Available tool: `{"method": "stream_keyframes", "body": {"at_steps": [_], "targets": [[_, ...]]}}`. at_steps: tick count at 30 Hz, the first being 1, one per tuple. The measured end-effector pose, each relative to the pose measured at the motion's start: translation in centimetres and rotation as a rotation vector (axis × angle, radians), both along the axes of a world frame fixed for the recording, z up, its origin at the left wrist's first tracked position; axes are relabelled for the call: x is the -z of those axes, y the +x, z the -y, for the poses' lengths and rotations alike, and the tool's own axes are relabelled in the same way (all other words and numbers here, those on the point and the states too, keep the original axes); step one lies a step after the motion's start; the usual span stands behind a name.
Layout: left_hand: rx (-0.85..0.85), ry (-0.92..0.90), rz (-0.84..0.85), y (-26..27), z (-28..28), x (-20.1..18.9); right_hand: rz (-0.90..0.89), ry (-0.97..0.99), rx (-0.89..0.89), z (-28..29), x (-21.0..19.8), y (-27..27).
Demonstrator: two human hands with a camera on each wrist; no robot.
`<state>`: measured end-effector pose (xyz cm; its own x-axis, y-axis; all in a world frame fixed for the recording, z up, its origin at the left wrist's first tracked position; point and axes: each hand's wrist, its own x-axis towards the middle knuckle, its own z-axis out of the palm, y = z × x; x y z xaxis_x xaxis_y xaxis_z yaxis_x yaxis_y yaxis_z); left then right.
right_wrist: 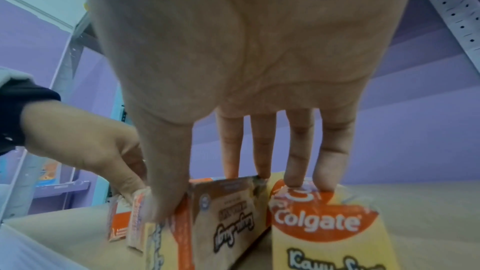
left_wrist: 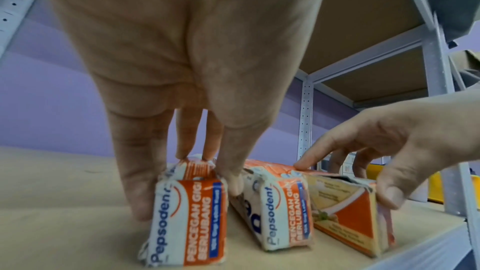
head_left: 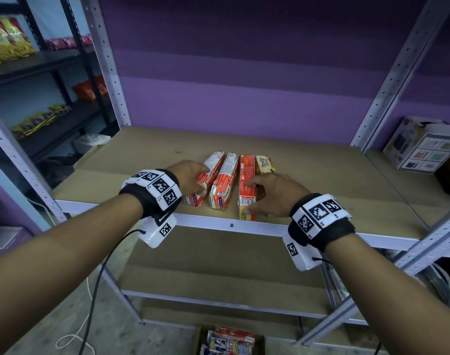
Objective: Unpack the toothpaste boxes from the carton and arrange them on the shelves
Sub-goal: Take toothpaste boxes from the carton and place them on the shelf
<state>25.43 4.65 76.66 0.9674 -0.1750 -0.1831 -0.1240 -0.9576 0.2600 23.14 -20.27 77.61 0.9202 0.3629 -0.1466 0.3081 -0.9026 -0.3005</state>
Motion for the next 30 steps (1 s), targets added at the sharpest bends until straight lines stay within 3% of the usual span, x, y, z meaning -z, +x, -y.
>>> {"method": "stream_keyframes", "body": {"at_steps": [5,15,23,30], "targets": [[0.013,0.001,0.09,0.1,0.1,0.3,0.064,0.0,0.071,0.0,1.3,0.4],[0.073,0.003,0.23,-2.4,0.6,0.0,0.145,0.06,0.04,0.3,1.5,-0.8],[0.139,-0.012,0.281,-5.7,1.6,-0.7,0.152,0.19,-0.033,2.0,1.0,-3.0],[0.209,-0.093,0.234,-9.1,2.5,1.7,0.163,0.218,-0.103,3.3,3.1,-5.9]]}}
